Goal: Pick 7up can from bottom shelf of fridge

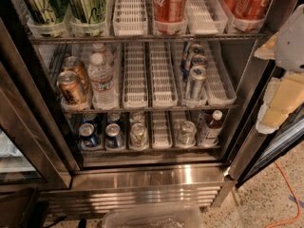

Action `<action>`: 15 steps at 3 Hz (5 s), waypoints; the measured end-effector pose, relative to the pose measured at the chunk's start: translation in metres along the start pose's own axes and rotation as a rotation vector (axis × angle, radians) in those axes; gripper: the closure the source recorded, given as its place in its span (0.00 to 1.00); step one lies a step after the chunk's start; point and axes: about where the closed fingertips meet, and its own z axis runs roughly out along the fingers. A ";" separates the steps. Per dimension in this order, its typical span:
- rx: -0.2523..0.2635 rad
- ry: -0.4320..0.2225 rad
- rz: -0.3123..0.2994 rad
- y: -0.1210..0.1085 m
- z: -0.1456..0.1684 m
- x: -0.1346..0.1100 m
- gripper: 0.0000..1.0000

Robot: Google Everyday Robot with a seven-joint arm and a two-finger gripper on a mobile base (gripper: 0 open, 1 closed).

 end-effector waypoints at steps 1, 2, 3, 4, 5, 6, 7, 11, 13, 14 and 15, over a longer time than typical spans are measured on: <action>0.000 0.000 0.000 0.000 0.000 0.000 0.00; -0.006 -0.007 0.022 0.009 0.022 0.007 0.00; -0.034 -0.045 0.053 0.032 0.068 0.021 0.00; -0.051 -0.093 0.064 0.053 0.108 0.029 0.00; -0.090 -0.160 0.040 0.087 0.163 0.029 0.00; -0.090 -0.160 0.040 0.087 0.163 0.029 0.00; -0.097 -0.202 0.050 0.100 0.188 0.029 0.00; -0.043 -0.362 0.040 0.121 0.254 0.020 0.00; 0.049 -0.338 0.007 0.115 0.301 0.021 0.00; 0.086 -0.307 -0.014 0.097 0.333 0.026 0.00; 0.087 -0.307 -0.014 0.097 0.333 0.026 0.00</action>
Offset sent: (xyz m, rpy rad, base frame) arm -0.0105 -0.0056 -0.0816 0.0466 0.0383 -0.0586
